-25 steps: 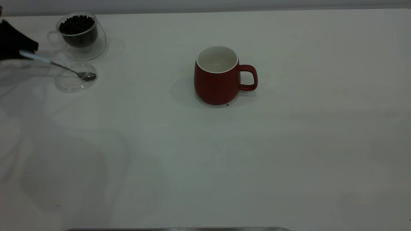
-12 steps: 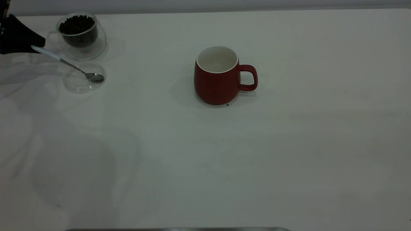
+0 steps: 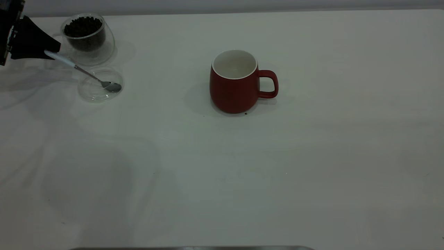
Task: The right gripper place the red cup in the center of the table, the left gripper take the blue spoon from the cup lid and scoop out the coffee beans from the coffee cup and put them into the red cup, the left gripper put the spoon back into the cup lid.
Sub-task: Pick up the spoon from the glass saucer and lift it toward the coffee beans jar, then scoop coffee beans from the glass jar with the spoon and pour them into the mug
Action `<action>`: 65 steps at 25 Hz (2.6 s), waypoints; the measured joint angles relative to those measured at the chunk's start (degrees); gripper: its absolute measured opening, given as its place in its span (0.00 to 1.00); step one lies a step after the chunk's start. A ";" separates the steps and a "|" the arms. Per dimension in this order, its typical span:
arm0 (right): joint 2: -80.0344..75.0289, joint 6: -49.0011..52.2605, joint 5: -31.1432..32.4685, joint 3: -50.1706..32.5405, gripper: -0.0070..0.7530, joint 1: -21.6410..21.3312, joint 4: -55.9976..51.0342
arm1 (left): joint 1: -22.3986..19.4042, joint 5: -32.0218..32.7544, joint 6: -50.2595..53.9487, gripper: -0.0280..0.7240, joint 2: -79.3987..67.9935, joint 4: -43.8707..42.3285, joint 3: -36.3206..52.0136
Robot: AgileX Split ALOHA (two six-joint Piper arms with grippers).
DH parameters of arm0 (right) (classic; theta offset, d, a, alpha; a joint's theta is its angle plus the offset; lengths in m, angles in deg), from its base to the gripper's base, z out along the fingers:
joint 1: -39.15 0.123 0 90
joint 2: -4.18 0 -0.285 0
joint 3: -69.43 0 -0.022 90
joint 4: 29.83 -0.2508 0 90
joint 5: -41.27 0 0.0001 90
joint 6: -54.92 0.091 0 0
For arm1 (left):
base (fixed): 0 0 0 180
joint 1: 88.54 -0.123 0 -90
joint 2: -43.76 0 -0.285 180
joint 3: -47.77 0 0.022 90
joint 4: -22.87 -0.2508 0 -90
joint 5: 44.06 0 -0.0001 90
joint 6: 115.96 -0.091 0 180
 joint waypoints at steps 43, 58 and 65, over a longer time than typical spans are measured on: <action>0.00 0.00 0.00 0.00 0.78 0.00 0.00 | 3.92 0.00 2.01 0.20 -2.15 6.43 0.00; 0.00 0.00 0.00 0.00 0.78 0.00 0.00 | 3.92 0.00 8.85 0.20 3.58 3.79 0.00; 0.00 0.00 0.00 0.00 0.78 0.00 0.00 | 4.10 0.00 11.60 0.20 6.47 3.52 0.06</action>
